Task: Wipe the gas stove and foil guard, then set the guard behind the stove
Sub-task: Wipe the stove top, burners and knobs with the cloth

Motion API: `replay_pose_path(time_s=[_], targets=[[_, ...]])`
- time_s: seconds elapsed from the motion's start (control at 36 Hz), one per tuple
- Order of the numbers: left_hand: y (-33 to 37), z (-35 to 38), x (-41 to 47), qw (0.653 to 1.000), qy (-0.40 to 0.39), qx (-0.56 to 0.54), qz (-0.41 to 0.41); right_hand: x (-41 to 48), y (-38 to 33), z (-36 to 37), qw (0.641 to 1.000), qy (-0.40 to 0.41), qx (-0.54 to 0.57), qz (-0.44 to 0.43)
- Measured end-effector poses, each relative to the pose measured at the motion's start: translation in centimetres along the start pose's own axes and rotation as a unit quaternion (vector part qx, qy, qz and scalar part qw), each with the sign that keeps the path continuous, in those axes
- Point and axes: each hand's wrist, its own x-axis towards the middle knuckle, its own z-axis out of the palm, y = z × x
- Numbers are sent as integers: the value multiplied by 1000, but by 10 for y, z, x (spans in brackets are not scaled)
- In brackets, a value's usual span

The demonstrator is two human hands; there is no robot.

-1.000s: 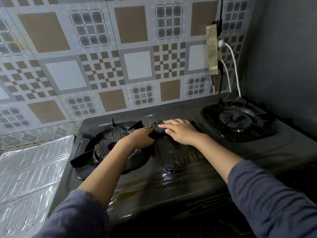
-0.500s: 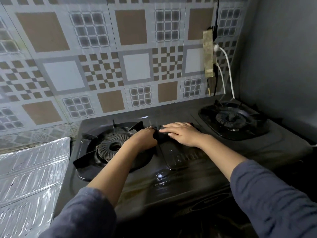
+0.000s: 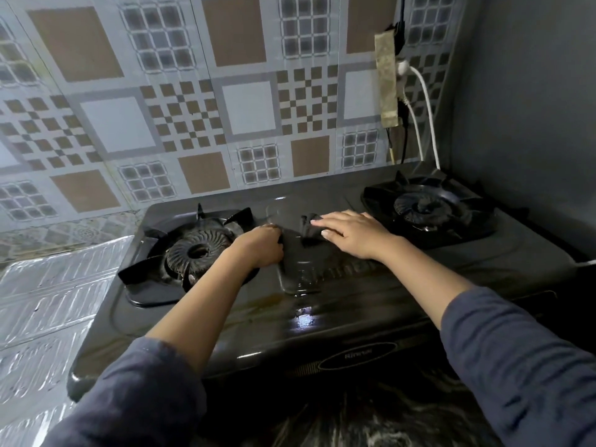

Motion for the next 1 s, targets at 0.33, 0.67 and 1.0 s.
replay_pose_path(time_s=[0.33,0.67,1.0], targets=[[24,10,-8,999,-6,-17,-35,-17,-3,7,994,21,20,104],[20,27,-23,994,36,-98,-26,-30,-1,10,993,98,-18,62],[12,33,-40,992,42,-114,-20,-26,-9,17,995,89,35,39]])
